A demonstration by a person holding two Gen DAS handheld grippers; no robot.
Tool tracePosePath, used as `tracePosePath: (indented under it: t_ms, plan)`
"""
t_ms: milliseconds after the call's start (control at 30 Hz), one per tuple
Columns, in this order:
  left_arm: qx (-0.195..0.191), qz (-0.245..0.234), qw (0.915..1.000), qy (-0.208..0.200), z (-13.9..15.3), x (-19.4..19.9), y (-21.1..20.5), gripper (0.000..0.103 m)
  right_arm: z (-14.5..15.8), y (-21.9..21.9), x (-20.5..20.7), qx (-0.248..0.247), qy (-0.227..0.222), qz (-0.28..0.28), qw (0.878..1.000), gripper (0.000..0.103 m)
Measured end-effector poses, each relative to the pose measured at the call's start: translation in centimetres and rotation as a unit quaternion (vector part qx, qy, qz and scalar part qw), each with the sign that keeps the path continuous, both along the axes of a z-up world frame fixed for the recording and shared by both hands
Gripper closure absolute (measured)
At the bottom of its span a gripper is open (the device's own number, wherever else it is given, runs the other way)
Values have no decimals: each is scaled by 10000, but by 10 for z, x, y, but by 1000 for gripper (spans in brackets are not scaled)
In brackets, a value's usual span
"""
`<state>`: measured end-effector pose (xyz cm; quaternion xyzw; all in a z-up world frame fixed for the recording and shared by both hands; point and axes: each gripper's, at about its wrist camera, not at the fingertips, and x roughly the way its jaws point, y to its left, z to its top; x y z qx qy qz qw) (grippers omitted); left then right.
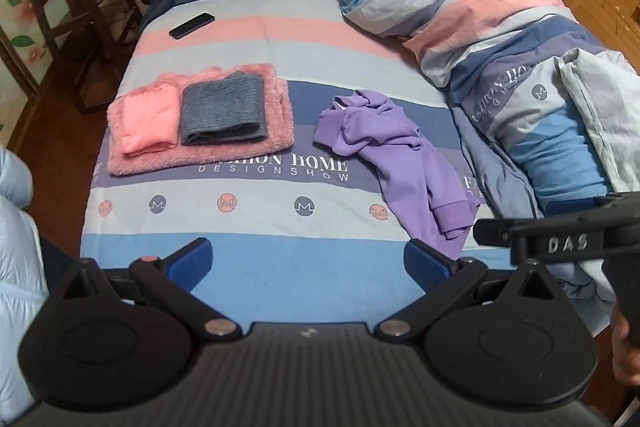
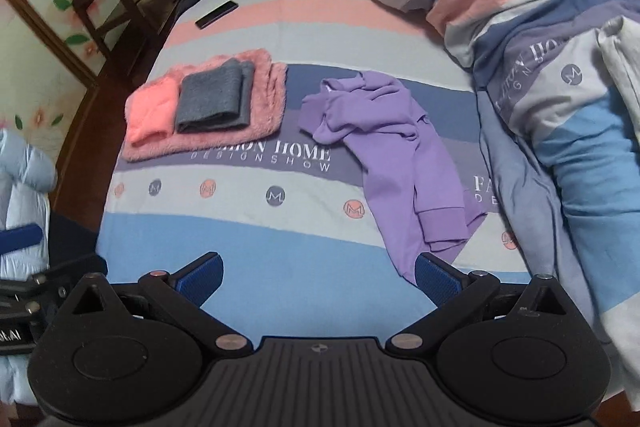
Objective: Fold towel
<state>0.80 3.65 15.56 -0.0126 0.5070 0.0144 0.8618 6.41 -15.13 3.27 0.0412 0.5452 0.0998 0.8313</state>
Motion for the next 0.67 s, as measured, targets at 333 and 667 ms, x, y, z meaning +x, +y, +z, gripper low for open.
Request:
tracePosePath:
  t_ms: [333, 667]
  plan:
    - [-27, 240, 9993, 288, -13, -14, 7, 0, -15, 10, -11, -43, 225, 75, 9997, 0]
    - [127, 27, 9991, 412, -26, -19, -14, 0, -17, -6, -22, 112, 151, -261, 9995, 0]
